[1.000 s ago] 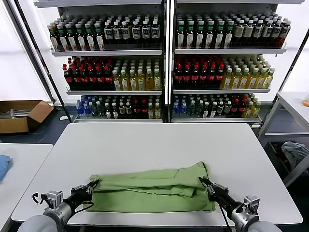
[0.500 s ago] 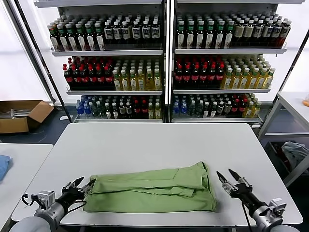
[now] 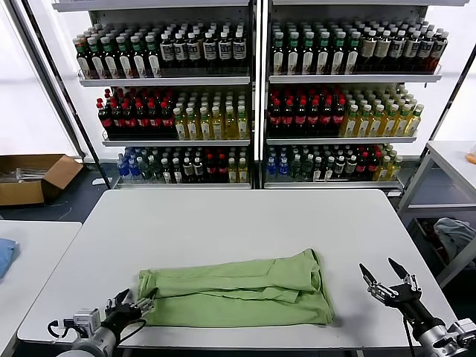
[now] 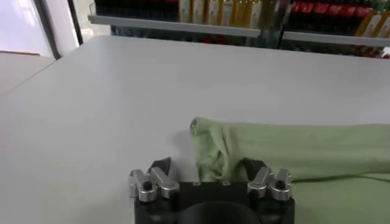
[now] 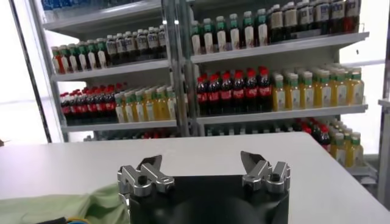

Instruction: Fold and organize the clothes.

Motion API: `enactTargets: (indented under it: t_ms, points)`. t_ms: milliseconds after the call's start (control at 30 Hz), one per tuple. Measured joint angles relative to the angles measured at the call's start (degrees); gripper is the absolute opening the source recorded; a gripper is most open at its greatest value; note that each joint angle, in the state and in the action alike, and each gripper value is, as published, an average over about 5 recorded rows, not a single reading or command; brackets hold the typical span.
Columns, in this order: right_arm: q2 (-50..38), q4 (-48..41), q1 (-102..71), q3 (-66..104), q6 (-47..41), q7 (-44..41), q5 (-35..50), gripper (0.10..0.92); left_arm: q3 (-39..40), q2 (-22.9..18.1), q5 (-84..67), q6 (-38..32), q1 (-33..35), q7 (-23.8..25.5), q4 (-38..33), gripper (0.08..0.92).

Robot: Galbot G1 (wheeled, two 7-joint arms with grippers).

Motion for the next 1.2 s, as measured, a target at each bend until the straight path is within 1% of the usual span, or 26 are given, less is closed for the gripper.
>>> enactTargets:
  t_ms: [300,533,667,733,933,1067,1200]
  points:
    - [-0.2,-0.8,1.4,0.4,-0.3,0.9,2.3,0.823,1.1,-2.2,1.5,0.0,1.1,-0.6,-0.7,0.423]
    - [-0.9,-1.4,2.9,0.6,-0.6,1.5,3.3,0.823,0.9,-1.4,3.3,-1.1,0.6,0.8,0.1,0.215]
    - [-1.2,-1.2,3.5,0.4,-0.8,1.7,4.0,0.823,0.6,-0.7,4.5,-1.9,0.4,1.6,0.4,0.116]
    - [-1.5,-1.0,3.8,0.3,-0.9,1.7,4.3,0.823,0.2,-0.3,4.7,-2.3,0.3,1.9,0.4,0.095]
    - [-2.3,-0.2,4.5,-0.2,-1.0,1.8,4.8,0.823,-2.3,1.5,4.7,-3.2,-0.4,3.5,0.8,0.092]
    - [-2.5,0.4,4.8,-0.4,-1.1,1.9,5.0,0.823,-6.4,3.6,4.5,-3.7,-1.1,5.3,2.0,0.092]
    - [-2.7,1.0,4.9,-0.8,-1.2,2.1,5.1,0.823,-11.9,6.6,3.4,-4.3,-2.3,7.6,4.6,0.092]
